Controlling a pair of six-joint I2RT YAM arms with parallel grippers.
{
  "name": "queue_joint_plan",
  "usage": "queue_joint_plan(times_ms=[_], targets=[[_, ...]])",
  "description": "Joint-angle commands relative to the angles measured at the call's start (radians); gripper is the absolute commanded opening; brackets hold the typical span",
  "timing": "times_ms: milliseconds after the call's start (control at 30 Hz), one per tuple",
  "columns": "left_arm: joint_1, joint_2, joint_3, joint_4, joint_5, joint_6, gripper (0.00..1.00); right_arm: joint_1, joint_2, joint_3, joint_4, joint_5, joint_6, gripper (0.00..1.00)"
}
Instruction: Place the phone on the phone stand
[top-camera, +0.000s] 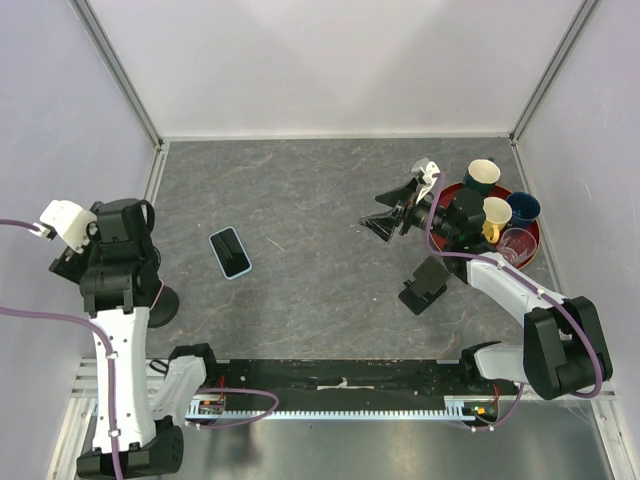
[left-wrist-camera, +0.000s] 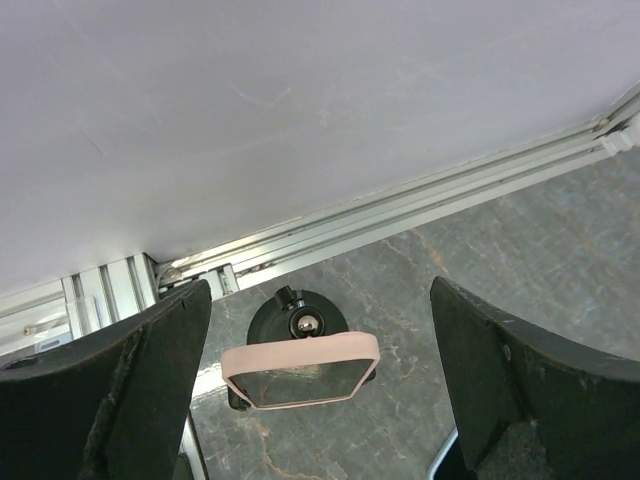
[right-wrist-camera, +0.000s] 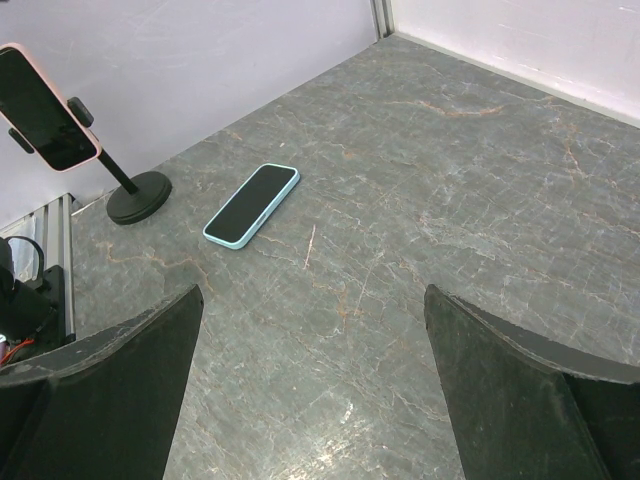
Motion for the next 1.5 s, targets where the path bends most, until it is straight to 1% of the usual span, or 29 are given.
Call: queue_joint_plan(times_ms=[0,67,100,167,200,233,300,333,367,433,467,500,567,600,633,700,767,800,867,900,967,1000,1067,1100,1133,1233,1300,1367,1467], targets=[[-0.001,0.013,0.136,-0.039,-0.047,-0.044,0.96,-0.002,0.004,0.003,0.061,-0.024,0.007,0.98],[-0.009,0.024,0.209,-0.035,-0.052,-0.006,0.94,-0.003,0.009,0.005,0.063,-0.022,0.008,0.98],[-0.019,0.036,0.232,0.002,-0.037,0.023,0.91,-0.003,0.012,0.005,0.063,-0.022,0.008,0.98],[-0.033,0.044,0.263,0.071,0.089,0.144,0.87,-0.003,0.016,0.008,0.063,-0.019,0.01,0.98],[-0.042,0.053,0.263,0.103,0.153,0.176,0.85,-0.002,0.016,0.008,0.061,-0.016,0.01,0.98],[-0.047,0.056,0.262,0.156,0.302,0.199,0.84,-0.003,0.021,0.011,0.055,-0.015,0.01,0.98],[-0.067,0.079,0.243,0.198,0.466,0.239,0.84,-0.003,0.024,0.014,0.05,-0.01,0.007,0.98],[-0.079,0.088,0.236,0.235,0.603,0.247,0.84,-0.002,0.027,0.017,0.04,-0.001,0.002,0.98],[-0.098,0.1,0.216,0.247,0.658,0.262,0.84,-0.003,0.032,0.02,0.034,0.007,-0.001,0.98],[-0.206,0.143,0.207,0.264,0.738,0.281,0.84,-0.003,0.039,0.024,0.009,0.03,-0.007,0.98],[-0.251,0.157,0.194,0.292,0.758,0.317,0.84,-0.003,0.041,0.029,-0.002,0.089,-0.007,0.98],[-0.348,0.169,0.185,0.31,0.779,0.341,0.84,-0.003,0.044,0.032,-0.017,0.126,-0.006,0.98],[-0.45,0.209,0.148,0.386,0.851,0.408,0.84,-0.003,0.044,0.058,-0.09,0.213,-0.015,0.98],[-0.531,0.228,0.138,0.41,0.889,0.43,0.84,-0.005,0.044,0.069,-0.118,0.246,-0.016,0.98],[-0.58,0.291,0.124,0.448,1.042,0.46,0.84,-0.003,0.041,0.095,-0.178,0.301,0.016,0.98],[-0.616,0.344,0.133,0.485,1.187,0.464,0.84,-0.003,0.033,0.116,-0.256,0.404,0.042,0.98],[-0.639,0.424,0.156,0.507,1.242,0.457,0.84,-0.003,0.027,0.158,-0.339,0.502,0.086,0.98],[-0.647,0.45,0.163,0.51,1.265,0.459,0.84,-0.003,0.024,0.173,-0.438,0.619,0.105,0.98],[-0.67,0.497,0.185,0.511,1.279,0.473,0.84,-0.003,0.015,0.231,-0.55,0.718,0.157,0.98],[-0.674,0.502,0.185,0.514,1.287,0.479,0.83,-0.003,0.012,0.266,-0.668,0.796,0.177,0.98],[-0.687,0.495,0.151,0.53,1.287,0.496,0.83,-0.003,-0.013,0.287,-0.768,0.888,0.235,0.98],[-0.687,0.482,0.127,0.565,1.284,0.499,0.83,-0.003,-0.024,0.291,-0.858,0.948,0.252,0.98],[-0.688,0.452,0.034,0.606,1.278,0.513,0.83,0.004,-0.073,0.279,-0.94,1.029,0.308,0.98],[-0.688,0.418,0.001,0.626,1.263,0.52,0.83,0.012,-0.091,0.273,-1.024,1.065,0.356,0.98],[-0.688,0.403,-0.054,0.658,1.25,0.529,0.83,0.029,-0.144,0.243,-1.055,1.129,0.375,0.98],[-0.688,0.375,-0.087,0.657,1.214,0.49,0.83,0.059,-0.278,0.154,-1.141,1.226,0.448,0.98],[-0.688,0.364,-0.083,0.658,1.265,0.48,0.83,0.07,-0.341,0.114,-1.201,1.264,0.488,0.98],[-0.688,0.343,-0.083,0.665,1.278,0.467,0.83,0.079,-0.404,0.112,-1.261,1.306,0.53,0.98],[-0.688,0.315,-0.088,0.668,1.283,0.454,0.83,0.09,-0.415,0.156,-1.321,1.309,0.568,0.98]])
